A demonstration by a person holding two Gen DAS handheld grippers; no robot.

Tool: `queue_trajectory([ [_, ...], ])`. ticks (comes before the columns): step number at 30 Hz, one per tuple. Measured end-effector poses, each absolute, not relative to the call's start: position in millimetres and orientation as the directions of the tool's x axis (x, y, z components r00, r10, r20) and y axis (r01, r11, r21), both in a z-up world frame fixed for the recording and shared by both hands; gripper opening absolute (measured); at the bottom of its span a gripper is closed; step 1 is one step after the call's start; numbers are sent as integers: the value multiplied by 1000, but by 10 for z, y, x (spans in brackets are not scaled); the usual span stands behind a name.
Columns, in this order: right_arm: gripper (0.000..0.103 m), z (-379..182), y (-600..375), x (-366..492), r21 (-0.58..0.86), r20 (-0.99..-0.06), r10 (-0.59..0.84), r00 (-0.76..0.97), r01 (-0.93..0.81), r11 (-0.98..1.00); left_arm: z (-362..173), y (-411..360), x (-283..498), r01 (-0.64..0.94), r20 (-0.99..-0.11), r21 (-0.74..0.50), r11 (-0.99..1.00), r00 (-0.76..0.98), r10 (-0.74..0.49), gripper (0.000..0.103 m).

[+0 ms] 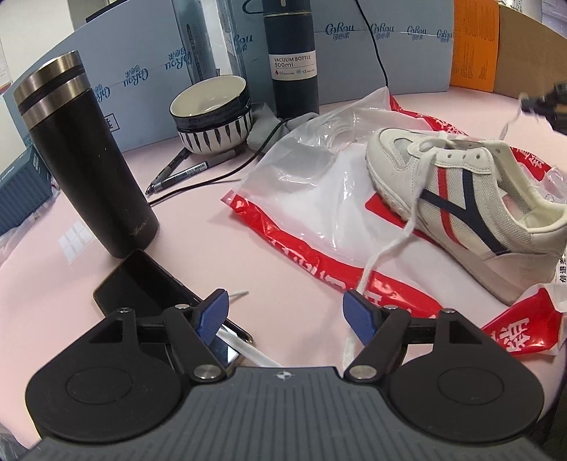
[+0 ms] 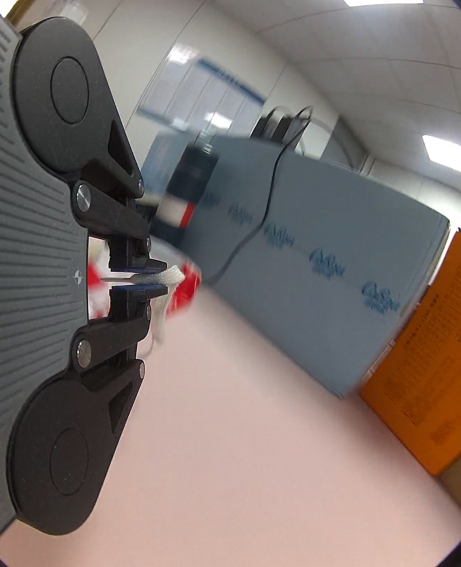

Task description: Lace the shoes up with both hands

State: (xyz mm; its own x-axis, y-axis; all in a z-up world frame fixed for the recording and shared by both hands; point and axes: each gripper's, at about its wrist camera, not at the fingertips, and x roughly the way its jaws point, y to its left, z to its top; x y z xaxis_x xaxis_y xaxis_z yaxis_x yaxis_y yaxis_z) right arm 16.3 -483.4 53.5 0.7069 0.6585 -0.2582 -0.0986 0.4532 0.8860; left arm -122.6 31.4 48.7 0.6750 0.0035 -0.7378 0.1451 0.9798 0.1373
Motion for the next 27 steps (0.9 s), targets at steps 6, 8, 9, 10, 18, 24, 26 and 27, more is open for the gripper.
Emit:
queue_trajectory([
  [6,17,689,-4114,464,908,-234,758,609,-141,394,502,237,-1256,135,-735,135,982,678,8,69],
  [8,52,625,-3903,589,910,-276,773,571,-104,402,509,226,-1269,130,-734,130,983,679,7,69],
  [9,56,587,-3826,641,911,-284,773,567,-91,401,510,221,-1276,127,-734,129,983,679,9,69],
  [10,56,551,-3788,685,914,-292,774,562,-75,400,510,218,-1286,123,-733,131,984,680,13,69],
  [18,76,529,-3855,680,920,-295,777,556,-55,389,517,296,-1392,86,-716,133,987,697,36,69],
  [24,84,487,-3731,344,899,-316,821,476,-125,419,498,465,-1329,51,-703,174,983,705,88,69],
  [26,85,437,-3669,233,888,-336,825,454,-140,438,498,510,-1275,57,-701,189,980,707,94,69],
  [27,86,409,-3631,190,878,-354,821,448,-144,457,494,530,-1237,67,-702,200,978,705,95,69],
])
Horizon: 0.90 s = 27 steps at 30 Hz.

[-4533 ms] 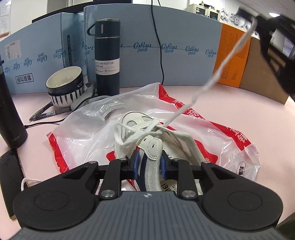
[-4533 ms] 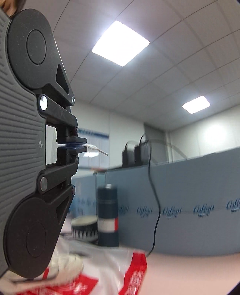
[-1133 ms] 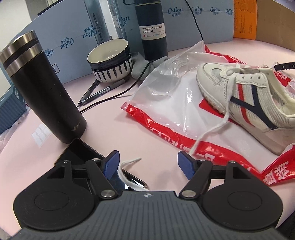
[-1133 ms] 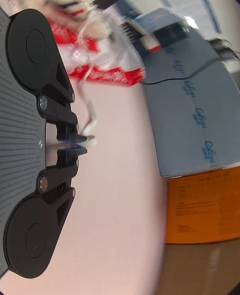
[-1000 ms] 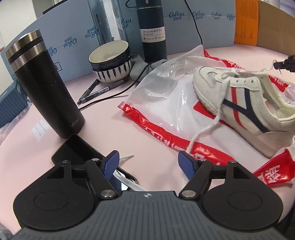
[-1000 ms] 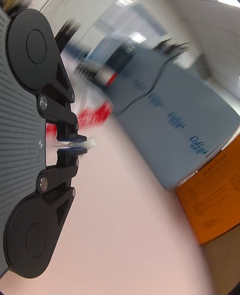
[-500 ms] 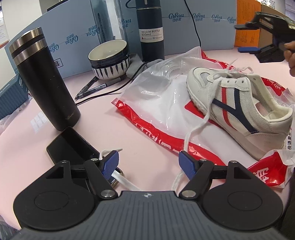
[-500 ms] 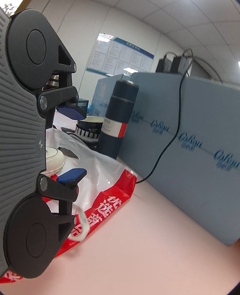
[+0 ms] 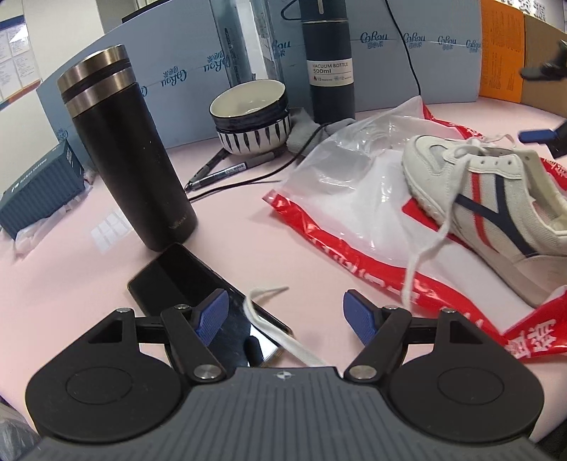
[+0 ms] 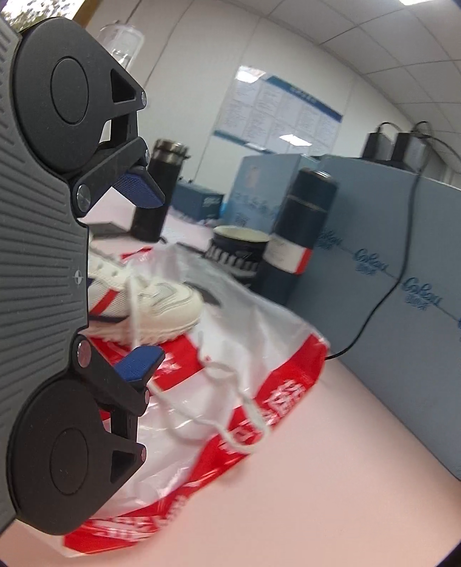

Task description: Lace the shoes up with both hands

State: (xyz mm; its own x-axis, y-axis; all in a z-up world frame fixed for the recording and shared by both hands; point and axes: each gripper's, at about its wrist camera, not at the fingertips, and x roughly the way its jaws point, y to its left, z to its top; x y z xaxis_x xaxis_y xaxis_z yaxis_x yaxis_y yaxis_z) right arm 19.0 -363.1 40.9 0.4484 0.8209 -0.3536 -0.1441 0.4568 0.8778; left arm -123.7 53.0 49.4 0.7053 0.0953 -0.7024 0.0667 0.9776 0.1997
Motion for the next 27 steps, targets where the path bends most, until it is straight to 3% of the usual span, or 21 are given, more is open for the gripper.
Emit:
queue_trajectory([
  [3,86,326,-3559,81,850,-405,807,431,-147,505,482,582,-1104,97,-716,244,965,690,111,68],
  [7,87,295,-3543,-14,834,-427,799,424,-155,529,478,658,-948,112,-749,251,962,651,120,49],
  [11,89,281,-3616,-44,839,-422,787,450,-135,527,440,725,-859,112,-793,212,971,601,104,46],
  [12,89,277,-3634,-46,839,-422,782,458,-128,528,412,731,-844,115,-806,205,972,583,101,40],
  [13,89,276,-3648,-50,839,-424,777,465,-122,531,408,719,-849,121,-805,208,971,585,100,27],
  [14,89,277,-3659,-53,837,-426,771,473,-118,535,408,704,-859,127,-802,213,969,590,99,7],
  [15,89,280,-3668,-57,834,-428,766,480,-116,539,422,701,-857,131,-806,193,972,587,81,1],
  [20,89,263,-3712,-76,835,-428,752,502,-99,541,542,628,-914,124,-764,133,983,645,22,1],
  [27,89,328,-3677,-116,824,-418,750,512,-133,550,980,363,-900,188,-625,-9,982,766,-152,1],
])
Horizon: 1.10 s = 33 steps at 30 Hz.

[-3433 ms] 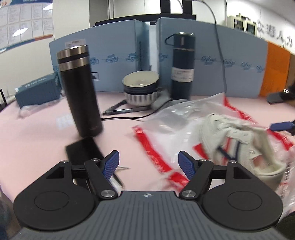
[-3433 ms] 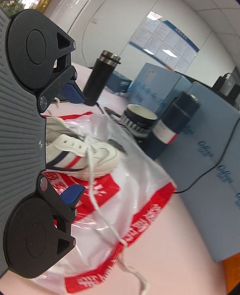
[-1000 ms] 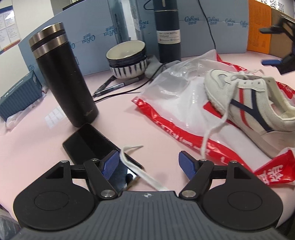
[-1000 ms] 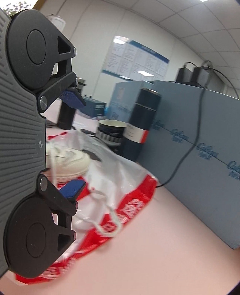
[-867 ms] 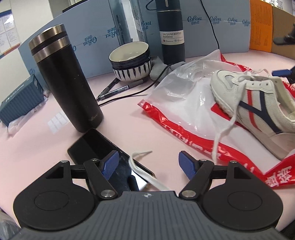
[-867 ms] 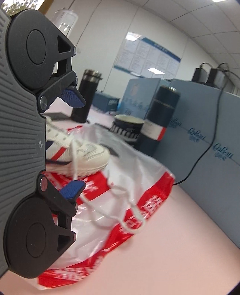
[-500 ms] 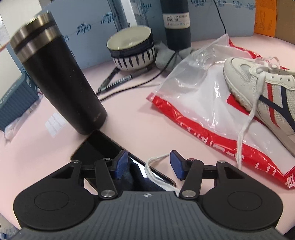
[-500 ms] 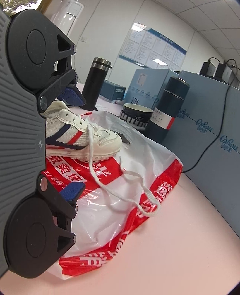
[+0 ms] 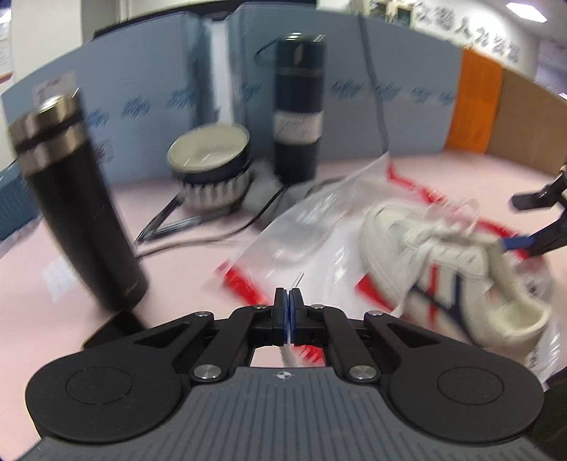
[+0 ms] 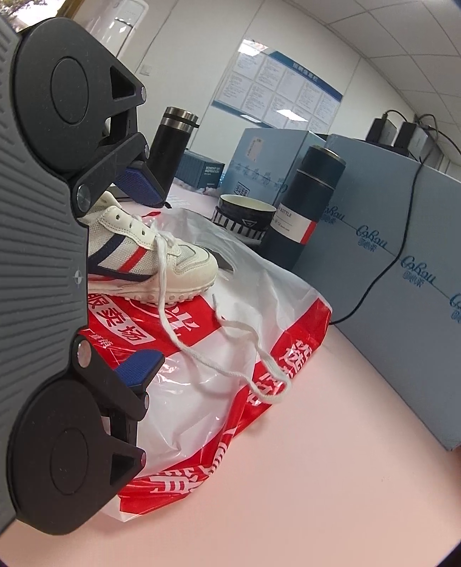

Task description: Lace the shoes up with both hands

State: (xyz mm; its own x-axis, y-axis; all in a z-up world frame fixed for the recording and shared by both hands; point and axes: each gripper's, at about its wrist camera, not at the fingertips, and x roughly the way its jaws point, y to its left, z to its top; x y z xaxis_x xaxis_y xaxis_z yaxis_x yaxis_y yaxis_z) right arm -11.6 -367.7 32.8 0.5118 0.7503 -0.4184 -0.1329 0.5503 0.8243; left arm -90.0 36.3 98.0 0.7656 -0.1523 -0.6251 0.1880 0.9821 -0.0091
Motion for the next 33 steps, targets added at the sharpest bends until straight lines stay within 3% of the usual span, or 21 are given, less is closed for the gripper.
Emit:
queue_trajectory([
  [5,89,581,-3473,-187,693,-455,719,526,-297,657,1156,0,-798,286,-564,-30,958,787,-252,1],
  [10,88,843,-2911,-448,280,-527,622,579,-572,771,1107,-319,-657,343,-549,-74,936,770,-325,1],
  [13,78,836,-2636,-595,82,-554,598,580,-676,732,1016,-477,-612,369,-558,-93,925,750,-355,1],
  [15,57,786,-2525,-621,13,-573,584,574,-707,707,976,-542,-612,377,-562,-102,921,742,-366,1],
  [16,57,755,-2479,-619,-8,-585,577,570,-716,698,957,-568,-609,379,-562,-110,919,739,-372,1],
  [19,51,714,-2468,-559,26,-582,591,559,-713,701,908,-616,-606,376,-564,-127,918,734,-379,1],
  [21,23,701,-2494,-504,67,-578,603,550,-705,706,873,-636,-607,371,-568,-137,918,730,-380,1],
  [26,20,601,-2737,-253,430,-541,703,463,-566,703,832,-669,-643,370,-572,-145,918,725,-382,1],
  [30,20,271,-3126,-9,819,-407,820,403,-236,523,830,-682,-658,369,-572,-143,919,727,-381,1],
  [33,20,-84,-3323,40,953,-285,865,414,26,302,826,-712,-673,379,-576,-128,917,724,-380,2],
])
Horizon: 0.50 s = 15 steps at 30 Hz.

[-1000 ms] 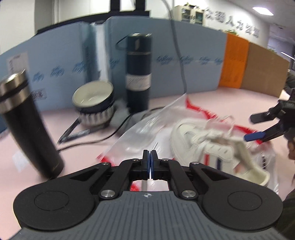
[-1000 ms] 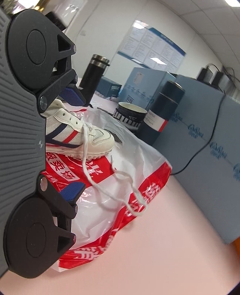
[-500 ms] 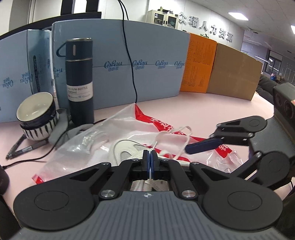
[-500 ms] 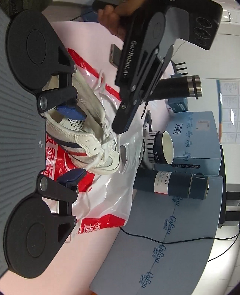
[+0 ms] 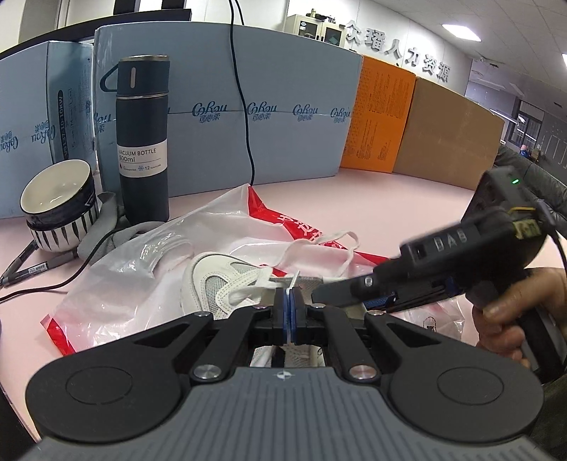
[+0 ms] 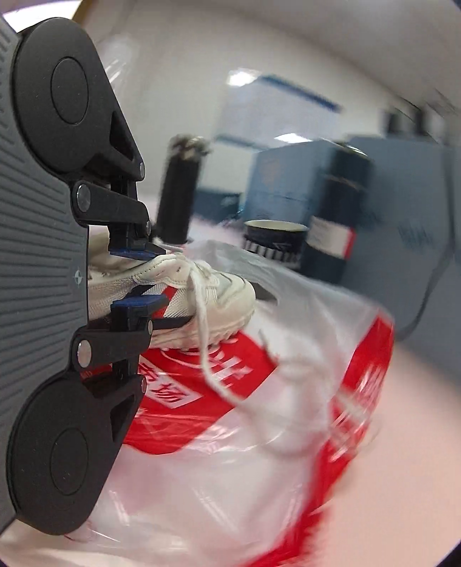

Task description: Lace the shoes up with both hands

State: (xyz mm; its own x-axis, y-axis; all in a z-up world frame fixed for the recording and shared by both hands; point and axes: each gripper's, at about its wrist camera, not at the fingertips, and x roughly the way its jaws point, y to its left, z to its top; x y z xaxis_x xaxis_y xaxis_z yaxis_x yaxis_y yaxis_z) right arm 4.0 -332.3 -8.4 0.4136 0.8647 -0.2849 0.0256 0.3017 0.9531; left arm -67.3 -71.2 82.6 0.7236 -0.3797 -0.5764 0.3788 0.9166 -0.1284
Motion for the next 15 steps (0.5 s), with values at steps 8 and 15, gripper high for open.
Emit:
queue_trajectory([
  [8,20,-323,-3365,21,975,-195,880,434,187,123,795,-795,-654,392,-603,-94,915,709,-366,2],
  [15,20,-339,-3402,-15,973,-185,878,442,209,100,749,-832,-644,386,-613,-87,918,706,-355,2],
])
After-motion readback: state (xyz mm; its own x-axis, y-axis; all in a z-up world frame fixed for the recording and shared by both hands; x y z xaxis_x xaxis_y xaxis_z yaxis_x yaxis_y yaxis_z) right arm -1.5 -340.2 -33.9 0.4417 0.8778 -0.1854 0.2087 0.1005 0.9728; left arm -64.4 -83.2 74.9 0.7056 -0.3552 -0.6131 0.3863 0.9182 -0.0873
